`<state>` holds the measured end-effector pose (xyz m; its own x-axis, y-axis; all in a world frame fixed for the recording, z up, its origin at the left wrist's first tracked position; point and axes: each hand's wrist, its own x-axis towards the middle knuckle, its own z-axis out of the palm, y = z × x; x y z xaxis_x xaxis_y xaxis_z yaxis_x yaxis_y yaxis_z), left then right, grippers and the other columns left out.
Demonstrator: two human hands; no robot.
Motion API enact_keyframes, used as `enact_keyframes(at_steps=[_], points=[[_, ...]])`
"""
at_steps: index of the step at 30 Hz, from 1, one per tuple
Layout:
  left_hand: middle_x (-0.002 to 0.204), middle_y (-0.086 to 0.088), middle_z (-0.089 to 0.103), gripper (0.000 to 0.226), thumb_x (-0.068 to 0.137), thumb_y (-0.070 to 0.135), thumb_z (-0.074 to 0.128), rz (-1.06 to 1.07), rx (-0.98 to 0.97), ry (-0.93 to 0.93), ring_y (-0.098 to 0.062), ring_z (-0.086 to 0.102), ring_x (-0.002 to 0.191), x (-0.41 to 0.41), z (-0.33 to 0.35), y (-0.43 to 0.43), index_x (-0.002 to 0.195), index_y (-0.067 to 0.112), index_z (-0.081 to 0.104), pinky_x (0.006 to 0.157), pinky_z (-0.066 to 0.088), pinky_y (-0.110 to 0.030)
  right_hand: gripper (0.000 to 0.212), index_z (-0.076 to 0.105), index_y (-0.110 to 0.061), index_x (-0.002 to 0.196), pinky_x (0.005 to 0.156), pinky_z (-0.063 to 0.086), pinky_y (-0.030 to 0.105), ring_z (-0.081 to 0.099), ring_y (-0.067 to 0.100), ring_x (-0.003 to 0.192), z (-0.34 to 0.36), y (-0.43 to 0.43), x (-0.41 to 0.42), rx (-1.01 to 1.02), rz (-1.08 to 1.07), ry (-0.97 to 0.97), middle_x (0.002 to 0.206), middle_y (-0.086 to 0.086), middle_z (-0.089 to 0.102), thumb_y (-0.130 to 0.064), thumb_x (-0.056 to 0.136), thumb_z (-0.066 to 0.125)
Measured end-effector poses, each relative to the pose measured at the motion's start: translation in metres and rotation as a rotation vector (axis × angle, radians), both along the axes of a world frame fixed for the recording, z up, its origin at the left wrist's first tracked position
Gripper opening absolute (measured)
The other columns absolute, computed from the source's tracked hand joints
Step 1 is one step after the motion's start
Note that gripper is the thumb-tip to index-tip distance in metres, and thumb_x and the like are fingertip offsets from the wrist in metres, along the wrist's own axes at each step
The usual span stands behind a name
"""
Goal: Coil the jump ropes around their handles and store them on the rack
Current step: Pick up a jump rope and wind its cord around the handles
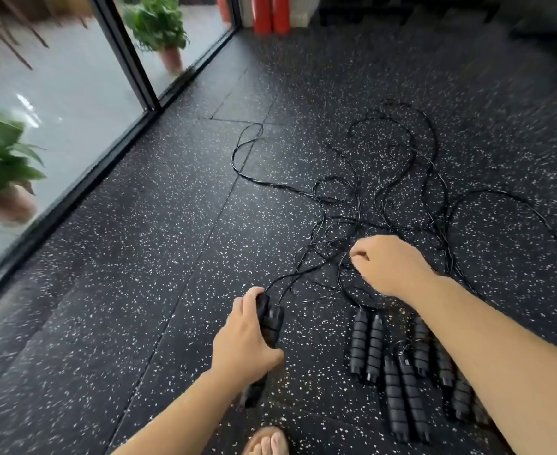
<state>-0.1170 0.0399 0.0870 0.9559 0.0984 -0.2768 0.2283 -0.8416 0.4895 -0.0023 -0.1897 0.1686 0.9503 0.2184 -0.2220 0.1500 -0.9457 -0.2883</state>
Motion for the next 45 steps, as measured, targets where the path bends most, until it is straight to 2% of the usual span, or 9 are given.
enact_keyframes(at_steps=[7, 12, 19, 24, 29, 35, 38, 41, 45], points=[[0.125, 0.020, 0.031, 0.101, 0.059, 0.038, 0.076, -0.224, -0.025, -0.157, -0.013, 0.052, 0.096, 0.004, 0.116, -0.006, 0.138, 0.039, 0.015, 0.081, 0.047, -0.028, 0.035, 0.061, -0.018, 0.123, 0.096, 0.043, 0.039, 0.049, 0.024, 0.116, 0.070, 0.051, -0.035, 0.206, 0.171, -0.144, 0.124, 0.002, 0.061, -0.027, 0.102, 0.035], [0.119, 0.014, 0.034, 0.097, 0.056, 0.035, 0.076, -0.353, -0.074, -0.267, -0.017, 0.058, 0.090, 0.001, 0.176, -0.018, 0.132, 0.044, 0.016, 0.074, 0.052, -0.030, 0.039, 0.049, -0.017, 0.068, 0.071, 0.039, 0.038, 0.050, 0.028, 0.082, 0.099, 0.050, -0.049, 0.429, 0.017, -0.186, 0.078, 0.007, 0.058, -0.033, 0.101, 0.036], [0.120, 0.014, 0.040, 0.090, 0.059, 0.040, 0.075, -0.455, -0.005, -0.350, -0.016, 0.061, 0.089, -0.011, 0.225, -0.040, 0.127, 0.048, 0.015, 0.081, 0.053, -0.033, 0.061, 0.031, -0.017, 0.048, 0.057, 0.036, 0.039, 0.038, 0.021, 0.052, 0.143, 0.023, -0.070, 0.545, -0.141, -0.280, 0.047, -0.004, 0.035, -0.051, 0.096, 0.043], [0.110, 0.022, 0.043, 0.079, 0.063, 0.045, 0.075, -0.448, -0.019, -0.471, -0.008, 0.058, 0.084, -0.019, 0.242, -0.063, 0.118, 0.050, 0.018, 0.077, 0.049, -0.025, 0.070, 0.028, -0.016, 0.039, 0.056, 0.033, 0.035, 0.033, 0.020, 0.047, 0.164, 0.005, -0.081, 0.709, -0.316, -0.260, 0.035, -0.007, 0.028, -0.057, 0.094, 0.045], [0.097, 0.028, 0.048, 0.075, 0.061, 0.042, 0.074, -0.377, -0.109, -0.579, 0.005, 0.052, 0.083, -0.024, 0.250, -0.094, 0.112, 0.052, 0.021, 0.071, 0.039, -0.014, 0.064, 0.035, -0.008, 0.055, 0.055, 0.028, 0.031, 0.030, 0.018, 0.050, 0.180, -0.006, -0.090, 1.074, -0.422, -0.148, 0.054, 0.006, 0.032, -0.056, 0.098, 0.035], [0.107, 0.022, 0.047, 0.067, 0.073, 0.034, 0.067, -0.167, -0.086, -0.657, -0.010, 0.047, 0.102, -0.020, 0.254, -0.134, 0.120, 0.051, 0.022, 0.082, 0.040, -0.030, 0.061, 0.036, -0.015, 0.053, 0.057, 0.034, 0.029, 0.038, 0.014, 0.049, 0.188, -0.019, -0.091, 1.341, -0.592, -0.074, 0.048, -0.004, 0.041, -0.057, 0.097, 0.035], [0.108, 0.017, 0.047, 0.058, 0.081, 0.035, 0.065, -0.100, -0.095, -0.665, -0.015, 0.052, 0.099, -0.020, 0.255, -0.146, 0.119, 0.052, 0.025, 0.079, 0.044, -0.035, 0.060, 0.035, -0.016, 0.054, 0.056, 0.033, 0.029, 0.037, 0.014, 0.049, 0.191, -0.026, -0.088, 1.303, -0.545, -0.125, 0.049, -0.003, 0.040, -0.057, 0.098, 0.034], [0.099, 0.019, 0.055, 0.056, 0.080, 0.031, 0.067, -0.023, -0.168, -0.591, -0.013, 0.058, 0.088, -0.015, 0.260, -0.149, 0.116, 0.052, 0.029, 0.072, 0.044, -0.035, 0.063, 0.034, -0.019, 0.048, 0.059, 0.033, 0.032, 0.035, 0.016, 0.049, 0.187, -0.041, -0.083, 1.043, -0.368, -0.252, 0.044, -0.008, 0.036, -0.060, 0.096, 0.035], [0.090, 0.006, 0.063, 0.044, 0.077, 0.014, 0.072, 0.275, -0.661, -0.308, -0.016, 0.057, 0.071, 0.009, 0.264, -0.127, 0.114, 0.028, 0.051, 0.065, 0.044, -0.031, 0.052, 0.060, -0.018, 0.061, 0.061, 0.039, 0.032, 0.044, 0.014, 0.053, 0.180, -0.063, -0.084, 0.850, -0.235, -0.228, 0.054, -0.004, 0.050, -0.055, 0.094, 0.045]])
